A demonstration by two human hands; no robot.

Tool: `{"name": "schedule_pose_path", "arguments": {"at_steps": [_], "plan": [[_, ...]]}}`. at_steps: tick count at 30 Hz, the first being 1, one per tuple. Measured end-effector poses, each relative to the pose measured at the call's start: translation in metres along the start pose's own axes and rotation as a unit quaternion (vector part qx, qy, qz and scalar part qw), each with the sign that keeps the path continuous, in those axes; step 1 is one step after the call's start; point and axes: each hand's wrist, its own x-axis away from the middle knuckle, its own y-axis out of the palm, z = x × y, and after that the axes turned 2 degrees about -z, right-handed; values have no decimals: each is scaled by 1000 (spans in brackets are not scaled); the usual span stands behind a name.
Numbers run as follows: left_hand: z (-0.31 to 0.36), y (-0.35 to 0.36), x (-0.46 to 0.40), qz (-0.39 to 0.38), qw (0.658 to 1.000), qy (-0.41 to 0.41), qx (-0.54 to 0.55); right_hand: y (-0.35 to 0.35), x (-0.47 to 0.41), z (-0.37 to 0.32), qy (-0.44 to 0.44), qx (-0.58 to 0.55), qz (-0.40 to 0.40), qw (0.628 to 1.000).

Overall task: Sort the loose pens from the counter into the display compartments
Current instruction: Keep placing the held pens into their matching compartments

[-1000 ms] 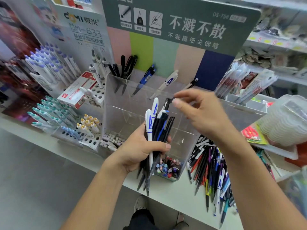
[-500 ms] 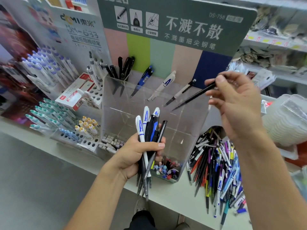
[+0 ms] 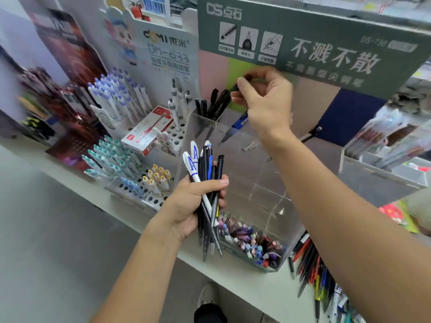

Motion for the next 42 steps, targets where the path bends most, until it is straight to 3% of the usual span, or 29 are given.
{"name": "schedule_pose_path", "arguments": {"at_steps": [2, 5, 10, 12, 15, 17, 20, 23, 25, 27, 29, 31, 37, 42], "plan": [[0, -4, 2, 2, 1000, -4, -8, 12, -10, 6, 41, 74, -29, 996], [2, -7, 4, 1, 1000, -7, -9, 22, -16, 9, 33, 186, -55, 980], [1, -7, 2, -20, 1000, -9, 20, -3, 21, -7, -9, 307, -12, 951], [-2, -5, 1, -37, 999, -13, 34, -22, 47, -7, 58, 359, -70, 929], [-6, 3, 1, -84, 996, -28, 21, -38, 75, -1, 247, 285, -186, 907], [-8, 12, 3, -89, 995, -39, -3, -48, 81, 2, 304, 172, -169, 922], [-13, 23, 3, -63, 997, -39, -28, -58, 87, -1, 334, 35, -129, 933], [-20, 23, 0, -26, 999, -37, -18, -66, 85, -8, 279, -29, -38, 959], [-23, 22, -3, -11, 999, -41, -9, -73, 82, -12, 231, 37, -15, 972], [-26, 22, -5, -2, 999, -40, 15, -77, 85, -13, 211, 162, -85, 960], [-27, 22, -7, -3, 998, -43, 47, -72, 97, -6, 216, 218, -182, 934], [-28, 23, -9, -17, 997, -45, 58, -63, 109, 2, 229, 204, -220, 926], [-31, 19, -4, -71, 996, -56, -9, -50, 110, 9, 301, 183, -212, 912], [-33, 11, -3, -80, 993, -68, -44, -54, 107, 11, 344, 146, -280, 884]]}}
